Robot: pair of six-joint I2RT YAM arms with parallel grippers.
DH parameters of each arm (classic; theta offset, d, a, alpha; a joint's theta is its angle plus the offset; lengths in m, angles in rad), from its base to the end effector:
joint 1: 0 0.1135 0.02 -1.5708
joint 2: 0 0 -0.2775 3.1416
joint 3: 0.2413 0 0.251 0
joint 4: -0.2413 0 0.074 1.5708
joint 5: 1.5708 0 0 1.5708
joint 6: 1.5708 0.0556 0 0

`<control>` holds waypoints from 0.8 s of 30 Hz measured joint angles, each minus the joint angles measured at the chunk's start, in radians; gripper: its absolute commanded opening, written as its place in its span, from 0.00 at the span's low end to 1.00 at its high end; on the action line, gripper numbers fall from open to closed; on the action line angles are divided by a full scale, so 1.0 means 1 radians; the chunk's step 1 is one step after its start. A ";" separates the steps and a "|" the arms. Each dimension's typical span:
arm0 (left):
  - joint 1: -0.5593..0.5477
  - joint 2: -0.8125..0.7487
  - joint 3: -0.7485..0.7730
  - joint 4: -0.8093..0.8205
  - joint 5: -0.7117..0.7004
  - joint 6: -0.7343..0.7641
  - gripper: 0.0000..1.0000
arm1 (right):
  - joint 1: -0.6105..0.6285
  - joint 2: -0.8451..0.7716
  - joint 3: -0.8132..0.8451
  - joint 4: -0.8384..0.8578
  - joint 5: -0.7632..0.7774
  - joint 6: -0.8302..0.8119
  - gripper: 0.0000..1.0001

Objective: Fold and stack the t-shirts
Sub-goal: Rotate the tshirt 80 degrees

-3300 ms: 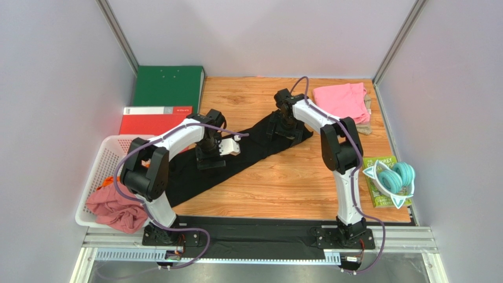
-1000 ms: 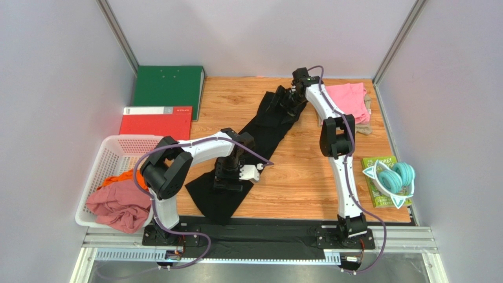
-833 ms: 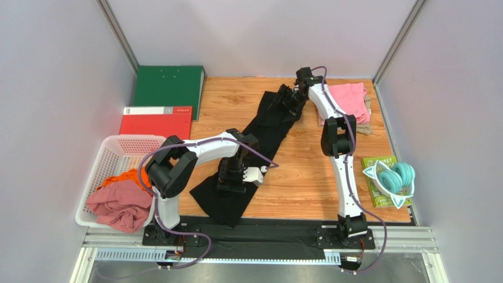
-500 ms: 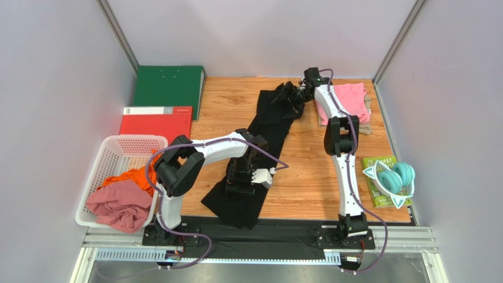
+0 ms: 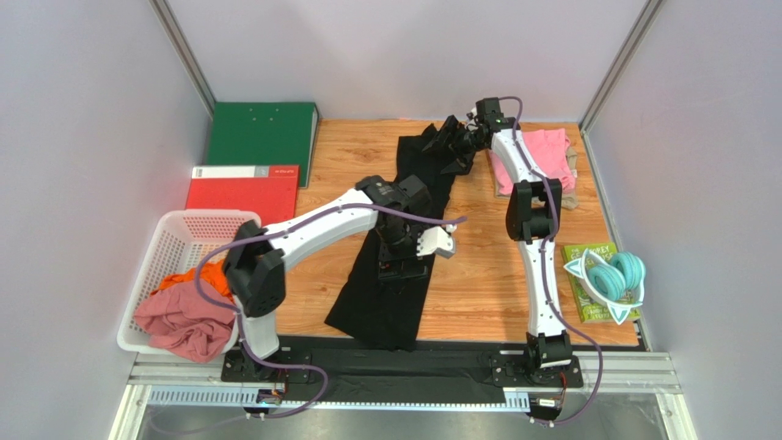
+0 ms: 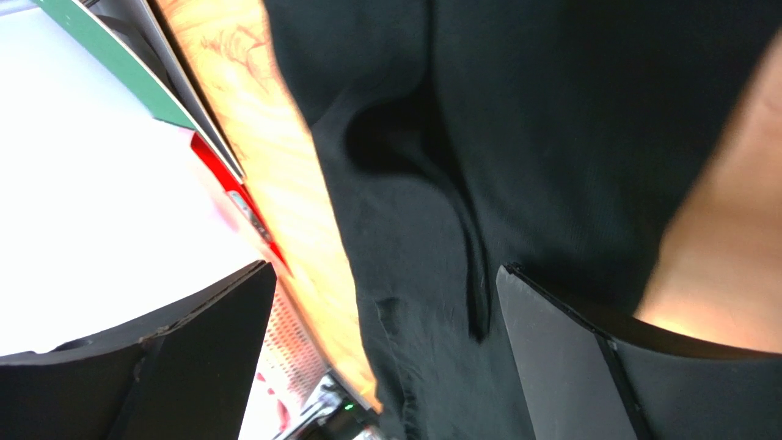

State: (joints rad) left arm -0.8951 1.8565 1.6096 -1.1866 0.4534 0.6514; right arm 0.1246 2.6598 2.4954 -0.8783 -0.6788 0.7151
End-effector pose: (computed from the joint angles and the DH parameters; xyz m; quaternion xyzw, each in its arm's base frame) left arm 0.2100 -0.3009 0.2555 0.6900 0.6849 -0.2307 0.0391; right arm 0.5665 0.1061 0.1601 0.1817 0.8962 0.3938 0.0937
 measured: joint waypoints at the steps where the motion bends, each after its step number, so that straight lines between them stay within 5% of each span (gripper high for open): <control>1: 0.013 -0.043 0.000 0.005 0.009 -0.012 0.98 | 0.003 -0.029 -0.023 0.000 0.023 -0.017 1.00; 7: 0.225 -0.444 -0.089 0.077 0.018 -0.079 1.00 | 0.052 -0.372 -0.277 -0.055 0.220 -0.117 1.00; 12: 0.322 -0.713 -0.229 0.070 -0.036 -0.091 1.00 | 0.227 -0.830 -0.707 -0.037 0.357 -0.141 1.00; 17: 0.328 -0.702 -0.348 0.032 -0.060 -0.083 1.00 | 0.431 -1.093 -1.164 0.000 0.395 -0.102 1.00; 24: 0.330 -0.552 -0.476 0.031 -0.102 -0.067 1.00 | 0.567 -1.276 -1.670 0.025 0.462 0.076 1.00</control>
State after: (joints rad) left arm -0.5652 1.3045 1.1336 -1.1557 0.3511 0.5842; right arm 0.6914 1.3842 0.8249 -0.8536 -0.2173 0.7910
